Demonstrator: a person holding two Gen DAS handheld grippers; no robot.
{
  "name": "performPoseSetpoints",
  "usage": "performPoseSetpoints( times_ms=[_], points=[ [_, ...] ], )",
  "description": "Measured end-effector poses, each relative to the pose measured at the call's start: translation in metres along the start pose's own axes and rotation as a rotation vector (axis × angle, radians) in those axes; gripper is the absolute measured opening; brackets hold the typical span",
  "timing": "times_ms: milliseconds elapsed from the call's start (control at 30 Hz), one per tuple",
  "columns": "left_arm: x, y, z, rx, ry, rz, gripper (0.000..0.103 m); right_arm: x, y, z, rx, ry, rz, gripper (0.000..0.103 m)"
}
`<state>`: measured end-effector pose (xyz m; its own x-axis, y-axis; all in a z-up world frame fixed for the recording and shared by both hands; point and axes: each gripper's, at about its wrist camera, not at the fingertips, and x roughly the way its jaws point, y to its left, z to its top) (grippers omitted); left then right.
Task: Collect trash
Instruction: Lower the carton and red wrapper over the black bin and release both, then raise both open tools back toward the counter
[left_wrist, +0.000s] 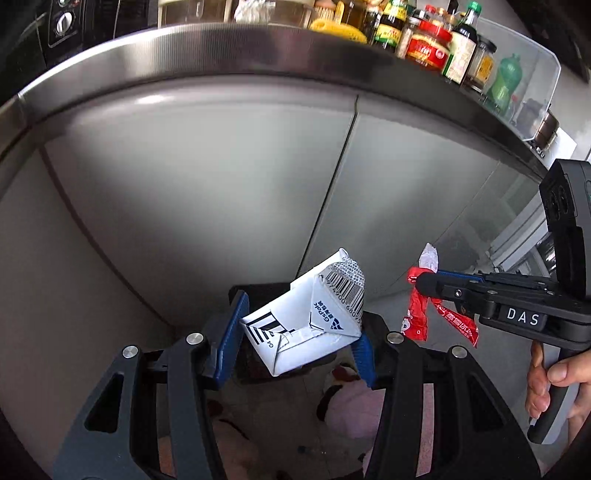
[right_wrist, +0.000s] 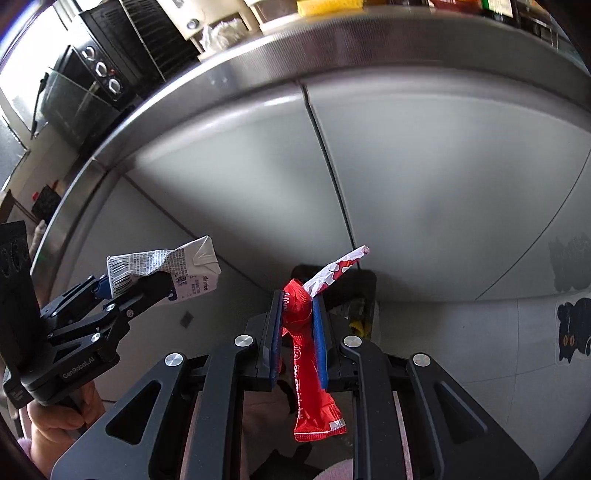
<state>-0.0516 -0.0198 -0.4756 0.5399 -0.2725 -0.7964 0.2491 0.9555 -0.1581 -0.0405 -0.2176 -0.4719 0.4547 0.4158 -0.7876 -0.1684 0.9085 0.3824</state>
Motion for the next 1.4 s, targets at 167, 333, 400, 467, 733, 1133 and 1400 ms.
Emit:
performPoseSetpoints(
  times_ms=[167,333,400,467,733,1133,1400],
  points=[
    [0.061,0.014,-0.021,-0.022,0.111,0.011,0.049,0.056,-0.02,-0.01,0.056,0.074,0.007,0.017],
    [0.11,0.025,-0.033,-0.039,0.201,0.026,0.049,0.108,-0.032,-0.015,0.09,0.146,-0.005,0.017],
    [0.126,0.027,-0.036,-0.034,0.232,0.035,0.049,0.126,-0.035,-0.015,0.101,0.173,-0.01,0.017],
    [0.139,0.029,-0.037,-0.032,0.255,0.039,0.049,0.14,-0.04,-0.013,0.109,0.194,-0.018,0.017],
    [0.173,0.038,-0.028,-0.044,0.312,0.042,0.049,0.18,-0.044,0.004,0.116,0.262,-0.027,0.017],
    [0.163,0.042,-0.021,-0.045,0.301,0.084,0.084,0.174,-0.043,0.016,0.133,0.225,-0.054,0.083],
    [0.116,0.038,-0.014,-0.039,0.232,0.085,0.095,0.136,-0.04,0.022,0.141,0.18,-0.063,0.09]
  ],
)
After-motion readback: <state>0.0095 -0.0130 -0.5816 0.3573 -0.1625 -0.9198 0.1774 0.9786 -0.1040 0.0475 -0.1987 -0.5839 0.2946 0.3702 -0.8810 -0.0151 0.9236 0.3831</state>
